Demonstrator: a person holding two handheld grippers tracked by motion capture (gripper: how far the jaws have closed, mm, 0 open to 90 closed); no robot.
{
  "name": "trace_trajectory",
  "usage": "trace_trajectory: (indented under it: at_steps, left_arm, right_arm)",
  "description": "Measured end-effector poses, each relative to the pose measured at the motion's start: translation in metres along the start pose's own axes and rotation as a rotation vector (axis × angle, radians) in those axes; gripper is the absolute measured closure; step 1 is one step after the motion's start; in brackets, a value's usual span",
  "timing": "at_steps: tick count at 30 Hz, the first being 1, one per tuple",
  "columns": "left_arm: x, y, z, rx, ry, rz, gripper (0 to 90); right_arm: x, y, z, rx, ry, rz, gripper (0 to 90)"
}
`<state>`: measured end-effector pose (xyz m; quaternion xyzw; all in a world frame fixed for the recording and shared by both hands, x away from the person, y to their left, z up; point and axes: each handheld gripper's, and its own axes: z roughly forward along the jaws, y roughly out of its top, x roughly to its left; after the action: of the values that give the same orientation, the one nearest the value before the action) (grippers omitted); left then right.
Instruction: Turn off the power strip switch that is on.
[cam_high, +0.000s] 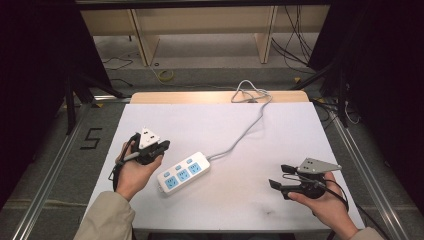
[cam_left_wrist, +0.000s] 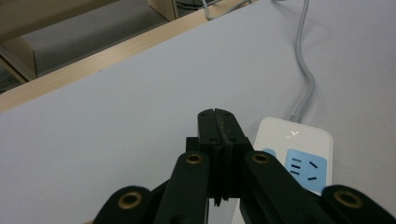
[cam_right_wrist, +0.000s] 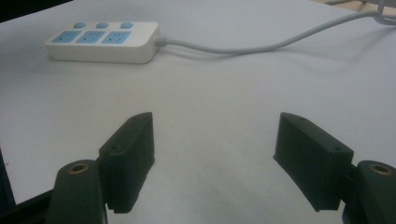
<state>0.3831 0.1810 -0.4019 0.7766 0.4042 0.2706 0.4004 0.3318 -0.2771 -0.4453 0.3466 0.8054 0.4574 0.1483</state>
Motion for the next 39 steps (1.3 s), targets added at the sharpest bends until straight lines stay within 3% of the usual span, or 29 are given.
trace_trajectory:
  at_steps: [23,31,36,39]
  left_arm:
    - [0.008,-0.02,-0.013,-0.02,-0.017,-0.042,82.5]
    - [0.011,-0.028,-0.012,-0.054,-0.025,-0.05,62.4]
    - [0.012,-0.032,-0.009,-0.062,-0.025,-0.014,40.7]
    - [0.009,-0.033,-0.008,-0.056,-0.049,-0.042,26.4]
  right_arm:
    - [0.0,0.0,0.0,0.0,-0.001,-0.001,28.8]
    - [0.0,0.0,0.0,0.0,0.001,-0.001,28.7]
    - [0.0,0.0,0.0,0.0,0.002,-0.002,28.6]
    - [0.0,0.0,0.0,0.0,0.001,0.0,28.6]
